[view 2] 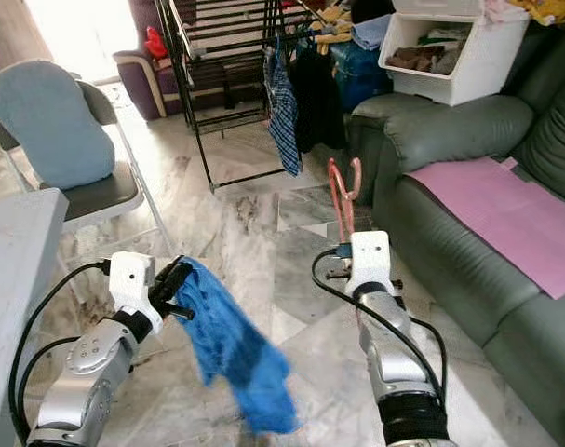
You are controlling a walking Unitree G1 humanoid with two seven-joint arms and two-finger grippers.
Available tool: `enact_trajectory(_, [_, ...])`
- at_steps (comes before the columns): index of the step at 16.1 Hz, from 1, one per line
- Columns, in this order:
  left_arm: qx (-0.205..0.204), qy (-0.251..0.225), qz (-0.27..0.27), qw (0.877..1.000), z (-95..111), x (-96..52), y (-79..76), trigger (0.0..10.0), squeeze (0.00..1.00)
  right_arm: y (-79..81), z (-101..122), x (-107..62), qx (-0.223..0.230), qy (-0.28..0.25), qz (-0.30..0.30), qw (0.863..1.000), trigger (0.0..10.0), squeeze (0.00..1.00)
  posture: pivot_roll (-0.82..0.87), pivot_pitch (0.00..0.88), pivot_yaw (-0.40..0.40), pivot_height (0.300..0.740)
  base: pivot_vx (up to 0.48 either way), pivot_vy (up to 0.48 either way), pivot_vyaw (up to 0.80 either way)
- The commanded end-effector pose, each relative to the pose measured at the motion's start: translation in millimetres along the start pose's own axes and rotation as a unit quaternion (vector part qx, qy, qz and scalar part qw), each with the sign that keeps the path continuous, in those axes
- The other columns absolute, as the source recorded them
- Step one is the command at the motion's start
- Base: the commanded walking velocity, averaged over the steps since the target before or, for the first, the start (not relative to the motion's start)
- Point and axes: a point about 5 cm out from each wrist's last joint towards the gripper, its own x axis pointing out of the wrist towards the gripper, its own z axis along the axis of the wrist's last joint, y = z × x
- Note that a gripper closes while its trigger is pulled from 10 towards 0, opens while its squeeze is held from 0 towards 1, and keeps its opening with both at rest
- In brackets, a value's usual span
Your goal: Hang hanger
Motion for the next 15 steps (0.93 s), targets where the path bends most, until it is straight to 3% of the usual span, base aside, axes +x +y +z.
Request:
enact_trajectory(1, [0.009,-0.021,-0.004,1.0,9.4,0.7,0.0,10.0,0.0,1.6,6.8,1.3,-0.001,-0.009,0.004,1.0,10.0,0.0,-0.1,0.0,0.074,0.736,0.349,0.0,0.0])
enact_trajectory(10, [0.004,-0.018,-0.01,1.0,7.5,0.2,-2.4,10.0,0.0,2.2,6.2,0.8,0.0,-0.008,0.006,1.0,10.0,0.0,-0.11,0.0,0.074,0.736,0.359,0.0,0.0])
enact_trajectory(15, [0.001,-0.008,-0.003,1.0,4.3,-0.4,-2.1,10.0,0.0,3.1,6.1,1.3,0.0,-0.006,0.014,1.0,10.0,0.0,-0.11,0.0,0.072,0.736,0.0,0.0,0.0])
